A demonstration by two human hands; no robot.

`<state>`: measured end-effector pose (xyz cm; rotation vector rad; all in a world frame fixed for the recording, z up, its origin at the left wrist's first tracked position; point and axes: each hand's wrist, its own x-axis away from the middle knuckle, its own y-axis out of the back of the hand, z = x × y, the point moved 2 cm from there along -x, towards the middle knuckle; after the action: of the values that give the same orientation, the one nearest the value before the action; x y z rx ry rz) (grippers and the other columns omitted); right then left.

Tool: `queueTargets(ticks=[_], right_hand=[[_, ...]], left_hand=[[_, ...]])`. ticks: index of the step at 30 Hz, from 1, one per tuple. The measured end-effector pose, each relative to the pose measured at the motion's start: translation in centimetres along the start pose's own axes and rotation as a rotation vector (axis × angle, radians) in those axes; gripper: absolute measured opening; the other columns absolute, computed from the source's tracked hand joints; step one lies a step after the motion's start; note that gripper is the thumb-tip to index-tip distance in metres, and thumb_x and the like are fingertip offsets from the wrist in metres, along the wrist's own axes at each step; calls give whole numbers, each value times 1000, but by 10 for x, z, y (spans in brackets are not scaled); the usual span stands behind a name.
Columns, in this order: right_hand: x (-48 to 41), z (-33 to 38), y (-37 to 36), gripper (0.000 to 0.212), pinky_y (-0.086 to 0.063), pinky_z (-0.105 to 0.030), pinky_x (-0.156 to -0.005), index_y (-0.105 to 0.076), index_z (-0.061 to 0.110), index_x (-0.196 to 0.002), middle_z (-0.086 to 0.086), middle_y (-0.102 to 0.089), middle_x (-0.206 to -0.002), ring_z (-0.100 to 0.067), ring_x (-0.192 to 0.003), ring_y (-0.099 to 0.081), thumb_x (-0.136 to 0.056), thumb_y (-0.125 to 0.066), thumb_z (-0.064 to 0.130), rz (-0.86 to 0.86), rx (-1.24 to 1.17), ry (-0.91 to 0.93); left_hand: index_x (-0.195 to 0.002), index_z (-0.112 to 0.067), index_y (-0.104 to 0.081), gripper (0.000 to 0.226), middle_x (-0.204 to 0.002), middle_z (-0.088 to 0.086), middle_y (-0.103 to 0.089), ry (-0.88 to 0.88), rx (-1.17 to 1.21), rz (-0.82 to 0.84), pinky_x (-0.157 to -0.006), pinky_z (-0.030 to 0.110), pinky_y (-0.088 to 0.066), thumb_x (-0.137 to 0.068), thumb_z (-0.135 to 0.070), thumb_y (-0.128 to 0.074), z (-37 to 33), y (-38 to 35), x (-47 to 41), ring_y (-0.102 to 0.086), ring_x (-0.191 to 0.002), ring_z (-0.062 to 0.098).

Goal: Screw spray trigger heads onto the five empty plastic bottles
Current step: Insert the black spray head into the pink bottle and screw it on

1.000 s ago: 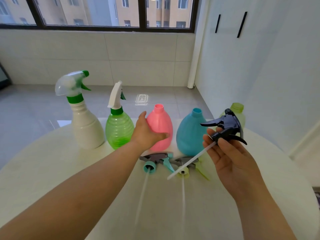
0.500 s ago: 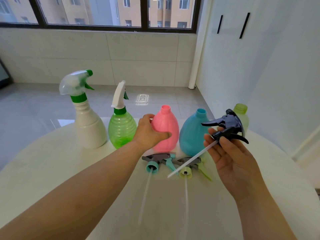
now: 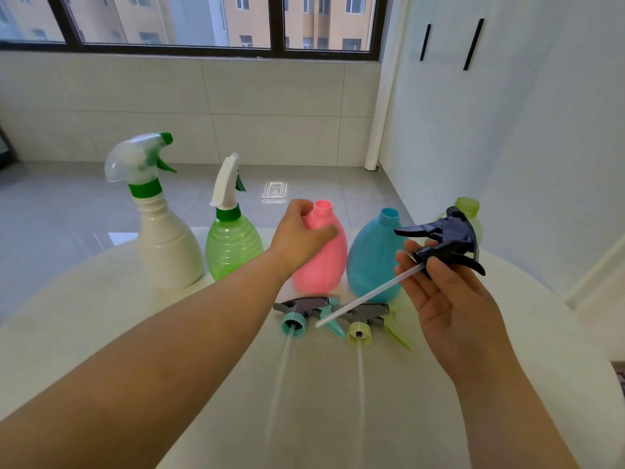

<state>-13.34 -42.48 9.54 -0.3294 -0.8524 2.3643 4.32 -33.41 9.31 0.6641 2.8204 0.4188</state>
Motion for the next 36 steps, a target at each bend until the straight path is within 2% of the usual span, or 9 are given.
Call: queueTargets(ticks=[4, 7, 13, 16, 19, 22, 25, 28, 36], right_hand=[[0, -1, -1, 21, -57, -22, -70, -75, 20, -67, 1, -75, -76, -12, -77, -71, -62, -55, 15, -1, -1, 0], [-2, 0, 2, 21, -57, -22, -70, -74, 21, -66, 2, -75, -76, -12, -77, -71, -62, -55, 15, -11, 3, 13], [-6, 9, 9, 20, -57, -22, -69, -74, 18, -65, 1, -75, -74, -12, -77, -71, -64, -54, 14, -54, -35, 69], [-8, 13, 12, 21, -57, -22, -67, -72, 15, -75, 0, -75, -75, -12, -78, -71, -76, -51, 10, -90, -114, 104], [-6, 17, 13, 24, -57, -22, -69, -70, 14, -85, -1, -75, -79, -13, -82, -71, -84, -46, 8, -101, -209, 131], [-4, 19, 10, 25, -57, -23, -71, -74, 16, -78, -1, -75, -82, -13, -84, -70, -80, -50, 10, -85, -241, 148], [-2, 16, -1, 30, -57, -23, -72, -75, 17, -76, 0, -75, -80, -12, -83, -70, -84, -47, 8, -74, -246, 128], [1, 5, -19, 21, -57, -22, -73, -63, 13, -91, 3, -75, -76, -10, -80, -70, -89, -43, 8, -57, -221, 92], [16, -14, -93, 20, -56, -20, -72, -59, 13, -83, 7, -72, -65, -7, -70, -69, -89, -43, 1, 102, -72, 107]], left_hand=[[-122, -19, -35, 68, -99, -5, -45, -9, -109, 118, -59, 21, -37, -68, -22, -75, 3, -2, -2, -46, -86, 15], [-124, -19, -32, 78, -105, -3, -43, -8, -172, 122, -70, 31, -40, -62, -22, -79, 12, -2, -2, -44, -93, 18], [-123, -21, -34, 75, -104, -4, -44, -72, -176, 73, -74, 32, -38, -62, -21, -79, 14, -3, 0, -45, -94, 18], [-119, -27, -36, 72, -103, -7, -45, -141, -163, 48, -74, 31, -39, -62, -19, -79, 7, 1, 7, -45, -93, 16], [-106, -38, -32, 68, -94, -17, -46, -179, -91, 29, -63, 23, -40, -61, -19, -79, -8, 13, 16, -47, -84, 8], [-93, -48, -32, 64, -91, -25, -45, -243, -97, 38, -60, 16, -40, -60, -21, -80, -22, 33, 32, -47, -82, -3], [-93, -54, -28, 69, -94, -27, -42, -273, -141, 45, -58, 11, -39, -59, -23, -80, -27, 58, 54, -46, -83, -5], [-97, -56, -27, 75, -99, -29, -38, -244, -144, 50, -57, 9, -41, -60, -20, -80, -21, 83, 78, -45, -87, -8], [-103, -45, -23, 78, -98, -25, -41, -70, -146, 55, -58, 11, -41, -59, -18, -81, 24, 133, 137, -48, -85, -7]])
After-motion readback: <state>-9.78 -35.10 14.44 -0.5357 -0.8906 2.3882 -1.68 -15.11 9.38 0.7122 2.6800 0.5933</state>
